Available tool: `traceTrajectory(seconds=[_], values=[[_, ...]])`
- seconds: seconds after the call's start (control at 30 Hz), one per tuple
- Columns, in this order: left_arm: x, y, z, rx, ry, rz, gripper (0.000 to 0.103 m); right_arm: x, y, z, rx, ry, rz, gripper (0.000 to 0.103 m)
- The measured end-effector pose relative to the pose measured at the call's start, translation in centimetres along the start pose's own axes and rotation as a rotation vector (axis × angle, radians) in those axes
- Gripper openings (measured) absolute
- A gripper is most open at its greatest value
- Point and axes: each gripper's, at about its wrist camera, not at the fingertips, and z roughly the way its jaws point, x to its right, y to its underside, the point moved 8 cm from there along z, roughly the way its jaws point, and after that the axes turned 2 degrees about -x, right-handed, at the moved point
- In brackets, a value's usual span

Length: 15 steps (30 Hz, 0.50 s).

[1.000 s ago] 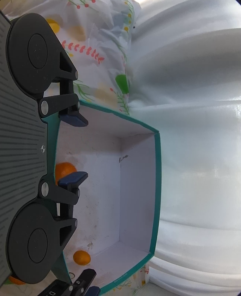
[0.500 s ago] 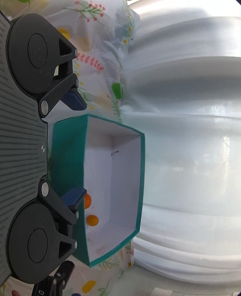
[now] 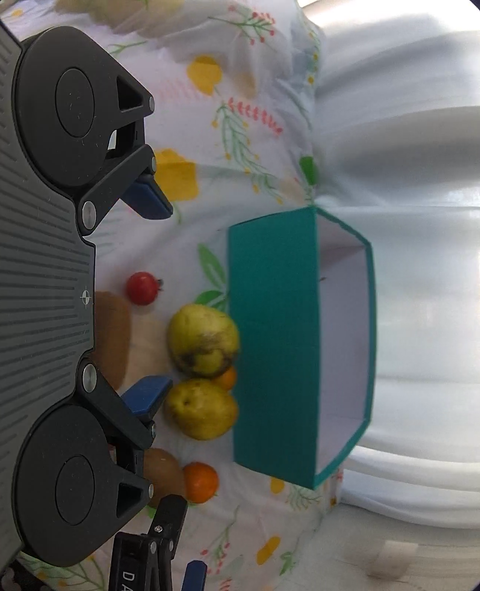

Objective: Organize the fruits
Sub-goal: 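Move both tools back toward the kiwis on the cloth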

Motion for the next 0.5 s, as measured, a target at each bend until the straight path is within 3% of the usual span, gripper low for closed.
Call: traceTrajectory(seconds=[0.23,0.5], values=[[1.0,1.7,-0.4,-0.015,0.007,0.017,0.095,-1.2,1.0,-0.3,0.005,0.018,-0.063,0.103],[2.0,3.2,0.2,-0.042,0.023,0.051,0.094,-0.7,1.9,0.8,-0.031,0.017,-0.046,0.103]])
